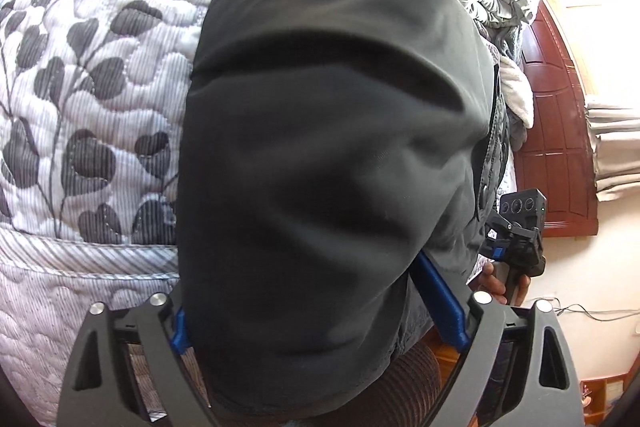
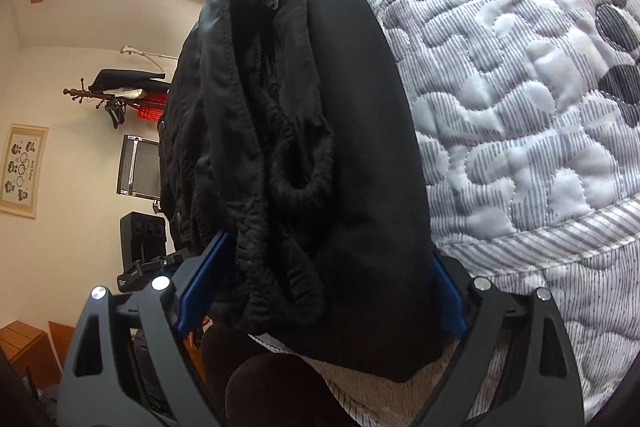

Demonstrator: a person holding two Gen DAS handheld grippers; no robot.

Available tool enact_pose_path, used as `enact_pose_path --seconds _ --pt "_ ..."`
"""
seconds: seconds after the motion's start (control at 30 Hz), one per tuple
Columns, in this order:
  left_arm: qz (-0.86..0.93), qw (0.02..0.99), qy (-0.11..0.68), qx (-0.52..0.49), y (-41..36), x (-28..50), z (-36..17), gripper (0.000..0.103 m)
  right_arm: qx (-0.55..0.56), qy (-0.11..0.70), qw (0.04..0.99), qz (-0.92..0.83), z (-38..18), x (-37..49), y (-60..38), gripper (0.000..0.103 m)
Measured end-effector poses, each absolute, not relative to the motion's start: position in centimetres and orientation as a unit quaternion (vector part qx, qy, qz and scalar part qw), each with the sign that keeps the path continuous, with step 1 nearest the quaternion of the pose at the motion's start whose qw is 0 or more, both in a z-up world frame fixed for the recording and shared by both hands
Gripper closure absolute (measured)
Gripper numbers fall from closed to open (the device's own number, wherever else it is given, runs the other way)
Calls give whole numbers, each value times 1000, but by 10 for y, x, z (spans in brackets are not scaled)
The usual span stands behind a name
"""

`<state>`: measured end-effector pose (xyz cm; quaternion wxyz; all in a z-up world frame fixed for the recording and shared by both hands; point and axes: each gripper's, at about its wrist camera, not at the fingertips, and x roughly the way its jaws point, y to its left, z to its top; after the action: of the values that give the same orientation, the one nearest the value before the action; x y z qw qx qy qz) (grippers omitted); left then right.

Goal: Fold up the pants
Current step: 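Lower the folded pants onto the quilt and open both tools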

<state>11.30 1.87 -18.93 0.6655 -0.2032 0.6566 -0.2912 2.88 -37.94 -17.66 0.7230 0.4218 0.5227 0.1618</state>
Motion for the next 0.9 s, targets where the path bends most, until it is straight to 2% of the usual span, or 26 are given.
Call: enact_pose_path --seconds 0.07,0.17,0.23,0.33,0.47,0.7,0.9 --pt "-288 670 653 -204 22 111 -187 24 421 517 728 160 -174 26 -378 40" --pt "-286 683 641 -201 25 107 -180 36 418 502 740 160 -159 19 -373 60" --pt "-284 693 631 -202 28 105 -173 45 397 495 756 159 -141 17 -364 66" --pt "-285 707 614 -204 33 103 -162 58 358 486 782 156 -113 17 -347 69" --pt "-288 720 595 -213 39 103 -148 65 318 480 804 148 -84 24 -331 70" --pt "-285 743 554 -245 66 115 -123 66 260 456 836 157 -44 58 -308 70" --pt "-271 766 527 -248 88 142 -103 66 250 443 843 171 -32 109 -296 70"
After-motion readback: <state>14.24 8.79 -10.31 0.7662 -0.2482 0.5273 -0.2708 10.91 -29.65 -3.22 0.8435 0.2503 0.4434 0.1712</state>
